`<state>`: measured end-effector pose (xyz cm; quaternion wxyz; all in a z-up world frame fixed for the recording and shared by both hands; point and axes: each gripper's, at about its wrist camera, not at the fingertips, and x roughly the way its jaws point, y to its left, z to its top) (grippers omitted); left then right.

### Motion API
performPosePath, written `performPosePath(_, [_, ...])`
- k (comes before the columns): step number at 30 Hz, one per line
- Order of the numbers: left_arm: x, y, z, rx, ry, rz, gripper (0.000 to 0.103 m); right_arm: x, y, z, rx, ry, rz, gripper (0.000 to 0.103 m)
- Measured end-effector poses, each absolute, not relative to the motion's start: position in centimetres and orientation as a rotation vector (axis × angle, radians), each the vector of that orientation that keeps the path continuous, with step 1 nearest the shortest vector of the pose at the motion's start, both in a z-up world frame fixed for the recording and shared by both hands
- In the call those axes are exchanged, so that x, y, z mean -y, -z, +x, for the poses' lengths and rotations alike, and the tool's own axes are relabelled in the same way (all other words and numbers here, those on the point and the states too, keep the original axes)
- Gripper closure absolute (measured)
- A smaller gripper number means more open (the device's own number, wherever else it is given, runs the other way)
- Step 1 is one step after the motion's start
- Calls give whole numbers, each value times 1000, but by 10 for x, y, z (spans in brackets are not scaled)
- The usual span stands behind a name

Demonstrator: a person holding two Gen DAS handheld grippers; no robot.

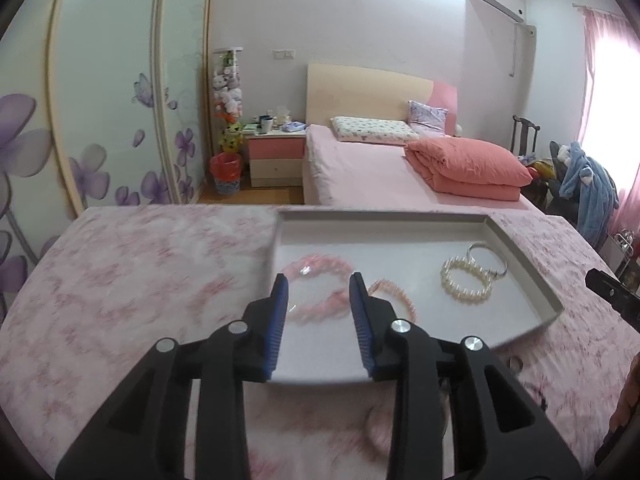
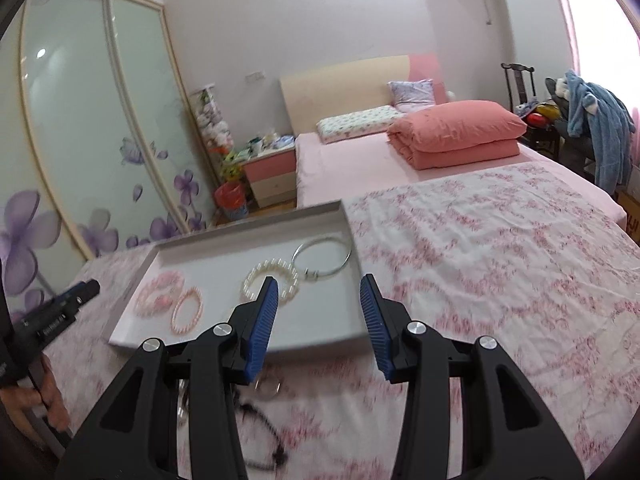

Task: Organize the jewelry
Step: 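Withdraw both tools from the tray toward the remaining jewelry, then grasp the black bead bracelet with the right tool while the left tool grasps the silver cuff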

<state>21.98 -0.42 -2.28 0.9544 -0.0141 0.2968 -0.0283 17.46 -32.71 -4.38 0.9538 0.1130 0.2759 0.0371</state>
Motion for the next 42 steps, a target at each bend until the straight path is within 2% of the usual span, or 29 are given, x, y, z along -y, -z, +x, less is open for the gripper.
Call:
performPosePath(6, [-14,31,175,-651,53,-21,63,313,59,152,-657,-112,164,59])
performPosePath(18, [-9,42,144,-723,93,-28,61,263,103,151,-858,-165,-38,61])
performPosePath(20, [-3,43,142,-732,100,-22,53,261,108,153,-877,-158,-48,62])
performPosePath(21, [-1,44,142,-734,103,-21,50,260,111,154,-881,-156,-54,69])
performPosePath(22, [1,45,143,-738,108,-17,49,260,111,153,-871,-159,-60,77])
performPosePath(23, [5,46,143,-743,113,-13,48,260,110,152,-875,-164,-60,95])
performPosePath(28, [28,56,152,-785,146,-2,30,280,111,148,-876,-73,-30,95])
performPosePath(33, [60,75,166,-845,141,47,20,301,111,147,-878,-27,4,95])
performPosePath(39, [76,96,189,-906,57,96,20,299,111,146,-870,-30,-20,95])
performPosePath(41, [74,97,194,-918,71,73,28,300,111,146,-870,-33,-14,95])
performPosePath(42, [72,96,194,-916,78,63,39,300,111,146,-870,-35,-13,95])
